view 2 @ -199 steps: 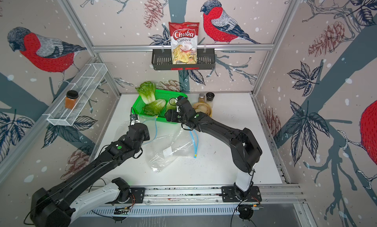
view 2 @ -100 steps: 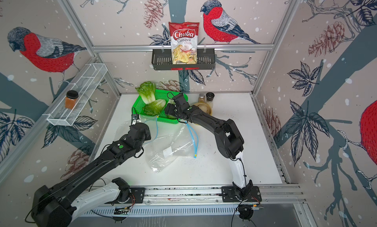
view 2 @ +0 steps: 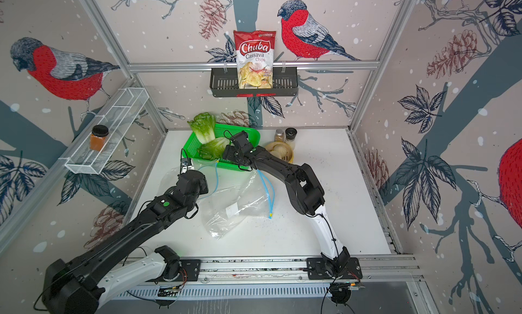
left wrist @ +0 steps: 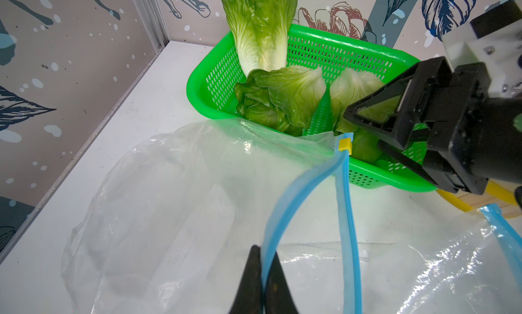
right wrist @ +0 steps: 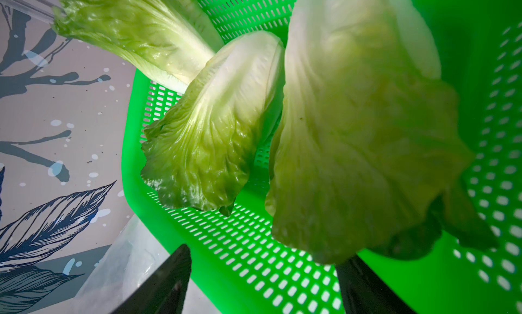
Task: Put the chinese cabbages into a zipper bag and zip it
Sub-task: Pick up the Chinese cabbage from the basket.
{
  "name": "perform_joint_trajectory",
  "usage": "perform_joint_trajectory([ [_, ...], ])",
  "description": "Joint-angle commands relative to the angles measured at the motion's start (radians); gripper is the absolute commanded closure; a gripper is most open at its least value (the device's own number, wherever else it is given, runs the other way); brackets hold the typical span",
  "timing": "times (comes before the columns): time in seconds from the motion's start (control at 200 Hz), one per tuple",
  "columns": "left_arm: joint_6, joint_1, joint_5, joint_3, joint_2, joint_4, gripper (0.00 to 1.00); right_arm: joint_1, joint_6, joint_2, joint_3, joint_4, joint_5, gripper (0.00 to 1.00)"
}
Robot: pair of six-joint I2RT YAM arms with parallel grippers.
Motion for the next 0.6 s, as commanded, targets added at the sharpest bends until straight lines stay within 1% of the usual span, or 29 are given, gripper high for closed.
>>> perform_joint_trajectory([
  [0.0, 0.007, 0.003, 0.005, -0.003, -0.002, 0.041, 0.93, 0.001, 0.024, 0.022, 0.022, -0.019, 0.037, 0.18],
  [0.265, 0.004, 0.006, 0.001, -0.006, -0.01, 0.042, 0.93, -0.023, 0.034, 0.098, 0.102, -0.035, 0.072, 0.18],
  [0.35, 0.002, 0.008, 0.002, -0.008, -0.018, 0.043, 0.93, -0.046, 0.041, 0.122, 0.132, -0.025, 0.068, 0.18],
  [0.495, 0.002, 0.008, 0.001, -0.008, -0.031, 0.041, 0.93, -0.084, 0.044, 0.14, 0.179, -0.029, 0.098, 0.19],
  [0.595, 0.001, 0.009, 0.002, -0.007, -0.04, 0.042, 0.93, -0.103, 0.05, 0.141, 0.181, -0.016, 0.097, 0.21],
])
